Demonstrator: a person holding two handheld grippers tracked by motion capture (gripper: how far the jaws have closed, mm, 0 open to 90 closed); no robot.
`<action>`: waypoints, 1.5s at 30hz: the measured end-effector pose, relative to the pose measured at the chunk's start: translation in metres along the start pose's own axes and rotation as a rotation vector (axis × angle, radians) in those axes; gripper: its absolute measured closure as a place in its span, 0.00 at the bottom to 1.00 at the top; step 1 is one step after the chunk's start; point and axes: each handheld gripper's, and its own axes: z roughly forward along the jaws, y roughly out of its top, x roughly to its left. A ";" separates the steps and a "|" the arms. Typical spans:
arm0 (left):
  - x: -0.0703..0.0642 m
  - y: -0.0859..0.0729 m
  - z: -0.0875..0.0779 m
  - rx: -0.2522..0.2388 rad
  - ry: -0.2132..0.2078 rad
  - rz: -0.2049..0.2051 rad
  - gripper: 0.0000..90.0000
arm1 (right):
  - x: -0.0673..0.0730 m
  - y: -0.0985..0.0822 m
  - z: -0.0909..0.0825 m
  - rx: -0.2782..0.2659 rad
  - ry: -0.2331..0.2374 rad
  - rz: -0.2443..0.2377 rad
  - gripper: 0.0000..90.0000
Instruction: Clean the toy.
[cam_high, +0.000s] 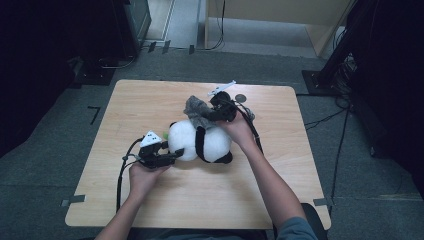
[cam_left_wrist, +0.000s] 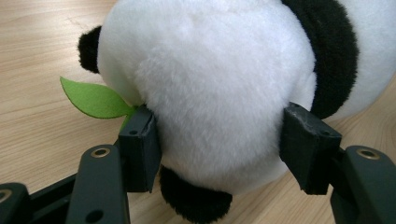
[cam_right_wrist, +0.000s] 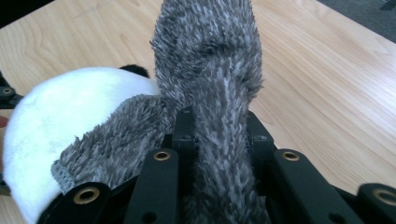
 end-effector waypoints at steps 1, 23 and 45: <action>0.000 0.000 0.000 -0.002 0.001 -0.001 0.40 | -0.006 -0.003 -0.003 -0.009 -0.001 0.018 0.81; 0.003 0.003 0.000 0.019 -0.016 0.002 0.40 | -0.047 -0.038 -0.040 -0.011 -0.070 0.144 0.81; 0.003 0.002 0.000 0.003 -0.024 0.001 0.35 | 0.006 -0.014 -0.081 -0.185 -0.012 0.025 0.81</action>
